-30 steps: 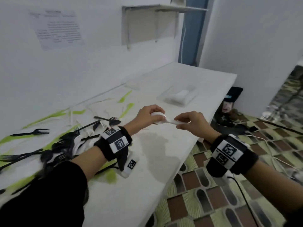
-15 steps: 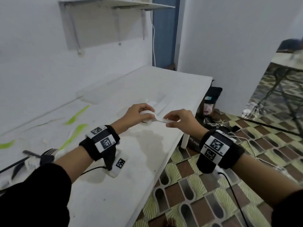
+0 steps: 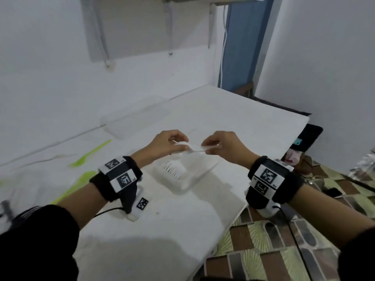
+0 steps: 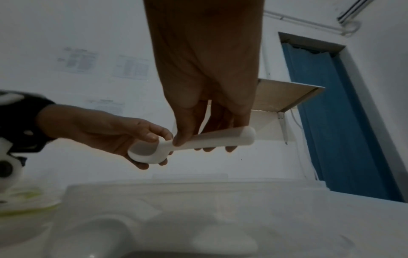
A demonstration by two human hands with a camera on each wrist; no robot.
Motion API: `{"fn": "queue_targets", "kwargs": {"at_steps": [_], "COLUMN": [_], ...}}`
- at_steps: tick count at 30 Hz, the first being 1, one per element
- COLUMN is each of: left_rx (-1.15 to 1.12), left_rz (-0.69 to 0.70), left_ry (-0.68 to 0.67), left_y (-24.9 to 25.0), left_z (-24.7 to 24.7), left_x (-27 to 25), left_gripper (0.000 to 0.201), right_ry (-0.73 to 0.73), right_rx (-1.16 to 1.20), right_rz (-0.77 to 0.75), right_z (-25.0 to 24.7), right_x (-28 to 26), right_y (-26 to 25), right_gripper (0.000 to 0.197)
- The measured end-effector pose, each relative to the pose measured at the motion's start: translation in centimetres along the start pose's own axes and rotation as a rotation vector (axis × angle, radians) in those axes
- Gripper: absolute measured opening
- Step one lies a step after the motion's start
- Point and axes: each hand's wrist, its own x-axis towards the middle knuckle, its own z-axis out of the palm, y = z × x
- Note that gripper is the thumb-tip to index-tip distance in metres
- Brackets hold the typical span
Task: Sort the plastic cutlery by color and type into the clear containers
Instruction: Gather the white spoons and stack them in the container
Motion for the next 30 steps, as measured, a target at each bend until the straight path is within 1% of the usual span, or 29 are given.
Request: {"fn": "queue_targets", "kwargs": {"at_steps": [4, 8, 10, 12, 15, 18, 22, 25, 27, 30], "left_rx": [0.054, 0.068, 0.096, 0.137, 0.303, 0.523, 0.823, 1.036, 1.072, 1.005], "left_rz": [-0.056, -0.099, -0.141, -0.153, -0.153, -0.186, -0.340, -0.450, -0.486, -0.509], "left_ry": [0.055, 0.143, 0.187, 0.206, 0.235, 0.263, 0.307, 0.267, 0.253, 0.264], "left_y": [-1.0, -2.2, -2.9, -3.1, -3.2, -3.0, -2.7, -2.7, -2.7, -2.2], "left_z": [-0.6, -1.1, -0.9, -0.4, 0.6, 2.2, 4.5, 5.7, 6.0, 6.1], "left_x": [0.4, 0.3, 0.0, -0.4, -1.4, -2.3, -1.9, -1.0, -0.8, -1.1], "left_gripper": [0.017, 0.019, 0.022, 0.024, 0.028, 0.030, 0.032, 0.035, 0.036, 0.037], "right_ry": [-0.087, -0.144, -0.170, -0.219, -0.321, -0.380, -0.427, -0.443, -0.460, -0.491], "right_rx": [-0.059, -0.115, -0.174, -0.222, -0.306, -0.368, -0.399, -0.433, -0.430, -0.435], "right_rz": [-0.088, -0.224, -0.282, -0.334, -0.422, -0.516, -0.632, -0.666, -0.675, -0.735], "right_z": [0.7, 1.2, 1.1, 0.8, 0.6, 0.1, -0.5, -0.6, -0.7, -0.5], "right_x": [3.2, 6.2, 7.5, 8.6, 9.7, 10.4, 11.2, 11.8, 12.0, 12.1], "right_y": [0.8, 1.4, 2.0, 2.7, 3.6, 4.4, 5.6, 6.5, 6.8, 6.9], "right_gripper": [0.024, 0.026, 0.025, 0.026, 0.027, 0.027, 0.028, 0.031, 0.033, 0.033]}}
